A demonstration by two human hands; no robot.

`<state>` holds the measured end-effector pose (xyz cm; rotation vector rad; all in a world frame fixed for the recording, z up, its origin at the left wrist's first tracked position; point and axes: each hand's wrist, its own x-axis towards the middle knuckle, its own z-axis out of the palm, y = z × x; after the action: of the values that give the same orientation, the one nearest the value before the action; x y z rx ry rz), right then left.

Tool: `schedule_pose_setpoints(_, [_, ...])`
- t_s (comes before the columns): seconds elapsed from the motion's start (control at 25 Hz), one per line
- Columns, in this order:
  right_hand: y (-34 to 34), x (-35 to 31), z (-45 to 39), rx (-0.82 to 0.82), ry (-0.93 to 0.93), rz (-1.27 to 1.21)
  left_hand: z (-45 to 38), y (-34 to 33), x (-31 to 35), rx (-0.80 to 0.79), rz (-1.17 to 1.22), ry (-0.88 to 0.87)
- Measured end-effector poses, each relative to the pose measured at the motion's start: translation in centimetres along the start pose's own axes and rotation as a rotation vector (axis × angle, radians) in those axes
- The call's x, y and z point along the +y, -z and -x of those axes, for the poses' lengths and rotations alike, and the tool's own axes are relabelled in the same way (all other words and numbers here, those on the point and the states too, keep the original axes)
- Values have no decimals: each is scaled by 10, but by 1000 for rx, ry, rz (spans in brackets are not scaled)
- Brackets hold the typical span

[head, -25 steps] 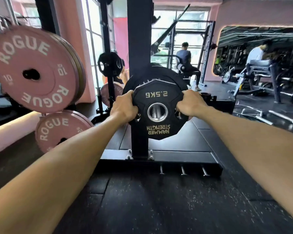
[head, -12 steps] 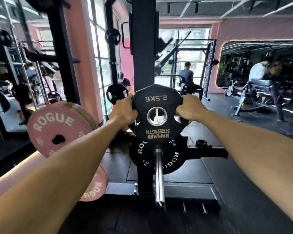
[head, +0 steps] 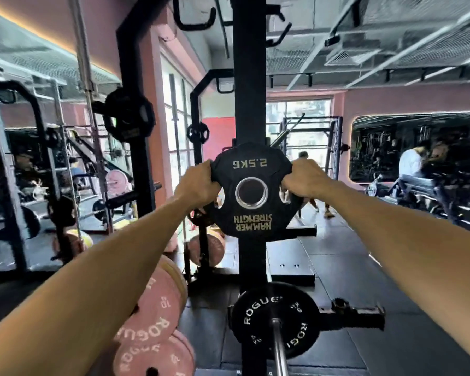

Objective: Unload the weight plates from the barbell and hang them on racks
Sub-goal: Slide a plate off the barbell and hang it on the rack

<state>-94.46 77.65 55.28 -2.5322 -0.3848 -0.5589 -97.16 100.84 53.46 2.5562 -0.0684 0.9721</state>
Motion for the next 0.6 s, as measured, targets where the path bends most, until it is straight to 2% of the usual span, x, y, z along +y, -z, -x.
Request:
schedule_pose_setpoints(0.28, [-26, -86, -53, -12, 84, -109, -42, 64, -69, 64, -1, -20])
schedule_pose_setpoints(0.6, [-82, -220, -96, -27, 149, -190, -67, 145, -191, 106, 28, 0])
